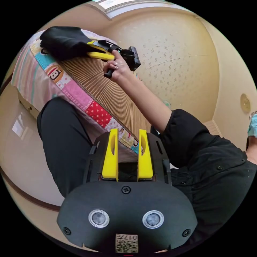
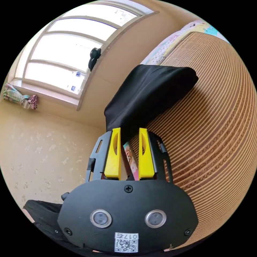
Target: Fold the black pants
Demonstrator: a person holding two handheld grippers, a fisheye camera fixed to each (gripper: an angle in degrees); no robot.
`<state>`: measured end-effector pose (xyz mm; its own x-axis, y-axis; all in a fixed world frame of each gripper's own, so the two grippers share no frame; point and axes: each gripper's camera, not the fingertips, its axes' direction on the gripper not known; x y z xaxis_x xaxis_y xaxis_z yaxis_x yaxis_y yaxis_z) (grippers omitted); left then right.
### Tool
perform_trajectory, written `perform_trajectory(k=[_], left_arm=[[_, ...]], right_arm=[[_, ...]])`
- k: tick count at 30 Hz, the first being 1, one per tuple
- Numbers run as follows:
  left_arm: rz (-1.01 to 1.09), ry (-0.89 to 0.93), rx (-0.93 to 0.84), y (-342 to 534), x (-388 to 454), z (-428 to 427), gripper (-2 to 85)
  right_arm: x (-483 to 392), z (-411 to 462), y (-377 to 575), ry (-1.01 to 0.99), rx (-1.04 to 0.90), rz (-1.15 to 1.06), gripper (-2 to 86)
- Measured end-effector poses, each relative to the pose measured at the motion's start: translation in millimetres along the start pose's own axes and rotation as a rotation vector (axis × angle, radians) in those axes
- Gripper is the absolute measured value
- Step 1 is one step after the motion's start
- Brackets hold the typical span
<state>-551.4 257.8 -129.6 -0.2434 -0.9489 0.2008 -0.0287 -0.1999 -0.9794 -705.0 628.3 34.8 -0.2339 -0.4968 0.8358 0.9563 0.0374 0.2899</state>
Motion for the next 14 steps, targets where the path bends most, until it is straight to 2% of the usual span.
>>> perform_trajectory(k=[2,4,10,12,14], left_arm=[[0.053,-0.045,-0.034,-2,11,13,11.2],[0.12,-0.066,-0.103,-4,21,39,11.1],[0.292,-0.037,-0.247,-14,56,120,10.0],[0.346,-0.021,-0.266,-19,74,143,9.8],[0.39,-0.017,-0.276,-23,93,164,9.5]], right_arm=[[-6,-21,55,-0.02,0.035,-0.069,6.1],[-1,-50,127,0.041,0.06,-0.088,5.0],[36,-225,375,0.468,0.187,0.215,2.3],[15,-317,464,0.697,0.33,0.378,2.6],[-21,-380,523,0.879,0.487,0.451,3.5]])
